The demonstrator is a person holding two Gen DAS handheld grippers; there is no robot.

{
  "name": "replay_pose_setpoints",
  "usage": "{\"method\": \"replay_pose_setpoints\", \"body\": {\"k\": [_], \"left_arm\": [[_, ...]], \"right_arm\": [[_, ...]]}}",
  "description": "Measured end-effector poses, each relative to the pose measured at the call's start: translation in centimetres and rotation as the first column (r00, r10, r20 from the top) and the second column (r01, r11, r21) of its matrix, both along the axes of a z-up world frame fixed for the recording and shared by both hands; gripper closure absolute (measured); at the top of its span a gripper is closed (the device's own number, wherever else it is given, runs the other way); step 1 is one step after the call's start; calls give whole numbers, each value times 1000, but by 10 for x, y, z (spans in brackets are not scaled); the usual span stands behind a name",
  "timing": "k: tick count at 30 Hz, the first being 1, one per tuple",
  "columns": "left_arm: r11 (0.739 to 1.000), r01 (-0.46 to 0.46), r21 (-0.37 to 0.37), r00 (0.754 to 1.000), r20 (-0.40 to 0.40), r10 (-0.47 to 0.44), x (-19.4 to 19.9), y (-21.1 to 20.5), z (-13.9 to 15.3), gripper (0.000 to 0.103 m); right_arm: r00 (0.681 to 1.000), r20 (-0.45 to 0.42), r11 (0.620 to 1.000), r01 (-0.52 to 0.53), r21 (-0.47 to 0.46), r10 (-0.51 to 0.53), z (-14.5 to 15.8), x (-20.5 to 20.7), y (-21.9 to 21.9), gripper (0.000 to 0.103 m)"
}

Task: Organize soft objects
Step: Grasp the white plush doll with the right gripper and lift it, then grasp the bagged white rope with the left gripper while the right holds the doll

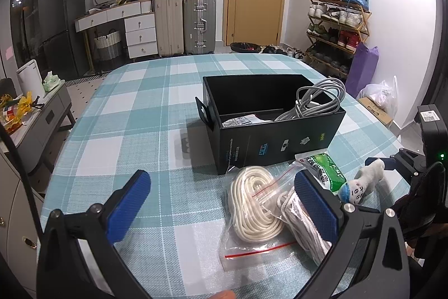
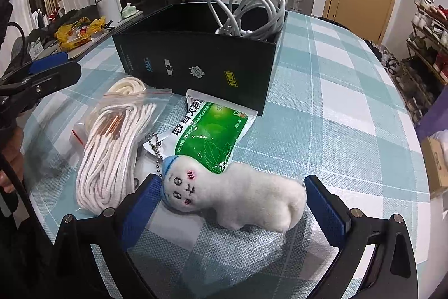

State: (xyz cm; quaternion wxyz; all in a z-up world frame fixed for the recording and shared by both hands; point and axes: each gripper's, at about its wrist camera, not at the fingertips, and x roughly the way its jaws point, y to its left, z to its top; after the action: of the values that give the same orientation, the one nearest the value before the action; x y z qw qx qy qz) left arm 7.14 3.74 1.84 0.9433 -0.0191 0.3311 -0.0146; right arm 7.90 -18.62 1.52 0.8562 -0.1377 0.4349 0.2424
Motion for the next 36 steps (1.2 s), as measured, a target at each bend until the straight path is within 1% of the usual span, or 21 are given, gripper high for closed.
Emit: {"method": "replay_pose_setpoints", "body": {"k": [2,4,7,16,19,25,32,36], "left_arm": [[1000,-1,0,1000,-2,1,0,0,0,0],[1000,-2,0,1000,-2,2,0,0,-1,0],[1000,-2,-2,1000,-7,2,1,0,-3,0],[1000,0,-1,1000,-10,0,1,1,-4,0],[1000,0,-2,1000,-10,0,1,1,-4,0],[1000,0,-2,1000,-12,-1,2,1,-4,0],[1000,14,4,1000,-25,-14,2,-2,-6,0],[999,39,13,998,-51,-39,3,-9,-10,0]], "right_arm": [[1000,-1,1000,-8,5,8,1,-2,0,6],[1000,-10,1000,-19,12,19,1,-2,0,19],[999,-4,999,-38,13,38,3,-5,1,22],[998,34,997,-53,50,51,17,-10,-4,23],[997,69,996,-49,71,44,27,-13,-8,23],[989,141,986,-64,153,43,44,-17,-15,23],[974,225,964,-83,251,26,67,-25,-23,23],[970,241,956,-80,283,10,73,-27,-28,23]]}}
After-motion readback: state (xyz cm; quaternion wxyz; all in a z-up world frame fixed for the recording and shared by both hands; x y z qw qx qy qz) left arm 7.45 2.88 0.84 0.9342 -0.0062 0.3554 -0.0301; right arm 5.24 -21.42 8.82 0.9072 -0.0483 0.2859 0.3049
